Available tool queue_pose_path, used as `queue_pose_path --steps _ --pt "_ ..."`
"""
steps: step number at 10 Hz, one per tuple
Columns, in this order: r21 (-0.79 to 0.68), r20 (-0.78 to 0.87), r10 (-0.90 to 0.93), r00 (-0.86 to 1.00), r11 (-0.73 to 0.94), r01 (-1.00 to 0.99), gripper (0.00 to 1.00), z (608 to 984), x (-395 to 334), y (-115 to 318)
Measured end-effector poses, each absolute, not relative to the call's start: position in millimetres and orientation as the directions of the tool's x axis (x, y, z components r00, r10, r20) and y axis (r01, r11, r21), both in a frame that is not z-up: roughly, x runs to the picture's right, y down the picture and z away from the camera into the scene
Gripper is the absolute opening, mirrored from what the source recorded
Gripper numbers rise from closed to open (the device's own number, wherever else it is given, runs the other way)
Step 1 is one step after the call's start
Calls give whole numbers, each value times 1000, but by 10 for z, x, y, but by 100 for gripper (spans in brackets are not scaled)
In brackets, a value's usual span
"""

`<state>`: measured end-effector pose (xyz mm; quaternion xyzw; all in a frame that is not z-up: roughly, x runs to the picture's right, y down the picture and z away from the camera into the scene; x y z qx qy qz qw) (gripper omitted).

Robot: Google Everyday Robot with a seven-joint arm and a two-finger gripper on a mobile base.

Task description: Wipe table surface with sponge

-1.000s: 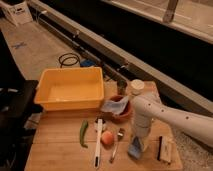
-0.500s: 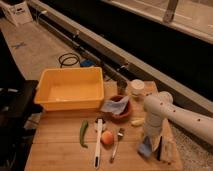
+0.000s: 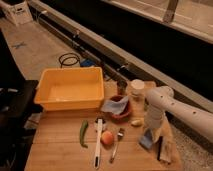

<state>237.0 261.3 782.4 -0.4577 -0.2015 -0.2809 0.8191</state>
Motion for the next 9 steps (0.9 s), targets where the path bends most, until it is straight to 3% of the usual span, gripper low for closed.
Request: queue_pose_path --steps 6,9 --pt "-477 735 -336 589 361 801 0 7844 1298 2676" --pt "-515 715 -312 626 370 773 0 7591 1439 2844"
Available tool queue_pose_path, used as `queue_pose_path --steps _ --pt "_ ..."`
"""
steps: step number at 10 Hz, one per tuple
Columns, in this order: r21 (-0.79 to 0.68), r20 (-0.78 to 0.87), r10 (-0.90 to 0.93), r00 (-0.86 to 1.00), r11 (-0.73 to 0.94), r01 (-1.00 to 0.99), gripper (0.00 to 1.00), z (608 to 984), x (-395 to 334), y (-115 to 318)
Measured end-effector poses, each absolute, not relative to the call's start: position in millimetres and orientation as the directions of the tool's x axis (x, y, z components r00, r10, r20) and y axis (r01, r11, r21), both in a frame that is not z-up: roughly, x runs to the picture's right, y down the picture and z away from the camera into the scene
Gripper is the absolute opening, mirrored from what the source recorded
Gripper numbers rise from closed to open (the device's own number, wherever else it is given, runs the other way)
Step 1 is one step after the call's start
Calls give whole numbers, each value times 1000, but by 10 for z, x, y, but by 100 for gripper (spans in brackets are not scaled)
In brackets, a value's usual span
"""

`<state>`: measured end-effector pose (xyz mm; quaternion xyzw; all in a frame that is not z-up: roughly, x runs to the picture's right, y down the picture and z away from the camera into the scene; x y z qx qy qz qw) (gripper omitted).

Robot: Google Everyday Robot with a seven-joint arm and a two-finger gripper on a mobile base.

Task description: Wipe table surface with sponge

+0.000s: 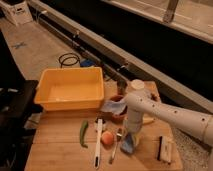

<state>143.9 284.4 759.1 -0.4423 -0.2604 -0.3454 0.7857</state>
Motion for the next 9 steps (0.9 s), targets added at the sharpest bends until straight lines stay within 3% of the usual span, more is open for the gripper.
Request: queue_pose_path --steps 3,9 --pt "-592 661 -274 699 382 710 0 7458 1918 2950" --pt "-690 575 -241 782 369 622 0 7782 2524 2757"
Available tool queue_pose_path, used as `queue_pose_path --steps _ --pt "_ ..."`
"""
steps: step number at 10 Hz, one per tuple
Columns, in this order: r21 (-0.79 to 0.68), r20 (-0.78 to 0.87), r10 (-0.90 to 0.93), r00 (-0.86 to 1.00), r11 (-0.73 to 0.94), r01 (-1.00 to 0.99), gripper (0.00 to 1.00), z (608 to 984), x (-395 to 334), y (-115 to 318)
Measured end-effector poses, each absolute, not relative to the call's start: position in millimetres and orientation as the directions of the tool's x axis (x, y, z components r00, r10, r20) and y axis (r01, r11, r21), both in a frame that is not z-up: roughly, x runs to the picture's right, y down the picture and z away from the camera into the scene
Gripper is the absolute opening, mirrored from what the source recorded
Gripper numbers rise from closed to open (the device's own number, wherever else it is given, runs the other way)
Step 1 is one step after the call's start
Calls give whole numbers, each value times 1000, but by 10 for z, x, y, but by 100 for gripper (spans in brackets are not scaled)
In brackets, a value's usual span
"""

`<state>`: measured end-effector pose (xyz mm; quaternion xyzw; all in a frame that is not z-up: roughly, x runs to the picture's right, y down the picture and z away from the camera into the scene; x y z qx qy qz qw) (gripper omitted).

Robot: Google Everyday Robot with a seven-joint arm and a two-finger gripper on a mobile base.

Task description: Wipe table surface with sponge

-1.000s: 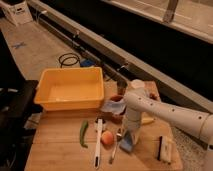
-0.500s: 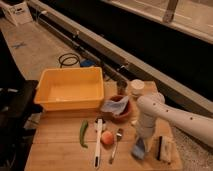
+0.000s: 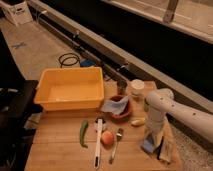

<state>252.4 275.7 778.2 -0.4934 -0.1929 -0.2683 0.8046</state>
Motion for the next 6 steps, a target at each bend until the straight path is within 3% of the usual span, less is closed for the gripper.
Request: queue_pose_path --steps 6 --pt "-628 629 -282 724 365 688 0 7874 2049 2668"
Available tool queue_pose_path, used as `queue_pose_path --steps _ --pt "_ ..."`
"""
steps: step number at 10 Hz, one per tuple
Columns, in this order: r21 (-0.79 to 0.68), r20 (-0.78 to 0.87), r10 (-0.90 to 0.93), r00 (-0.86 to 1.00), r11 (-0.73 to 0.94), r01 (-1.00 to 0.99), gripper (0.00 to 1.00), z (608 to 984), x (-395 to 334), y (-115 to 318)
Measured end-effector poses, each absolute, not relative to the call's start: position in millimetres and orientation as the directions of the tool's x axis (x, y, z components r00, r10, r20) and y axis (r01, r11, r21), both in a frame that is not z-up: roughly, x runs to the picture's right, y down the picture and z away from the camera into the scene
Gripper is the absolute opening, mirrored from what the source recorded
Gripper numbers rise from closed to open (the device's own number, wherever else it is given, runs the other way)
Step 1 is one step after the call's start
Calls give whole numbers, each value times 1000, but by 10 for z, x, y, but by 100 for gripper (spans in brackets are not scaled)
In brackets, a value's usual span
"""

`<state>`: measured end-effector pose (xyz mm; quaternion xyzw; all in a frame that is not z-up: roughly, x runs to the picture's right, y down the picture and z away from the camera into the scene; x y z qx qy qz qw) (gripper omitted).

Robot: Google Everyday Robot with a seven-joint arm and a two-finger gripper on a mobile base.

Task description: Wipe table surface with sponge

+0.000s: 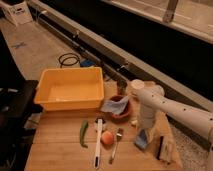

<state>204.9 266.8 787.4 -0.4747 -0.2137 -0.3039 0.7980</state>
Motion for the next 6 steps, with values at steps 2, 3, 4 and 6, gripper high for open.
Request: queue_pose_path --steps 2,3,4,6 --pt "-588 666 -285 690 369 720 0 7856 1821 2736" --pt "-581 672 -278 686 375 722 0 7824 1791 2769" --pt "-581 672 -280 686 375 722 0 7832 1792 2763" --pt "-579 671 -282 686 378 722 0 7835 1792 2766"
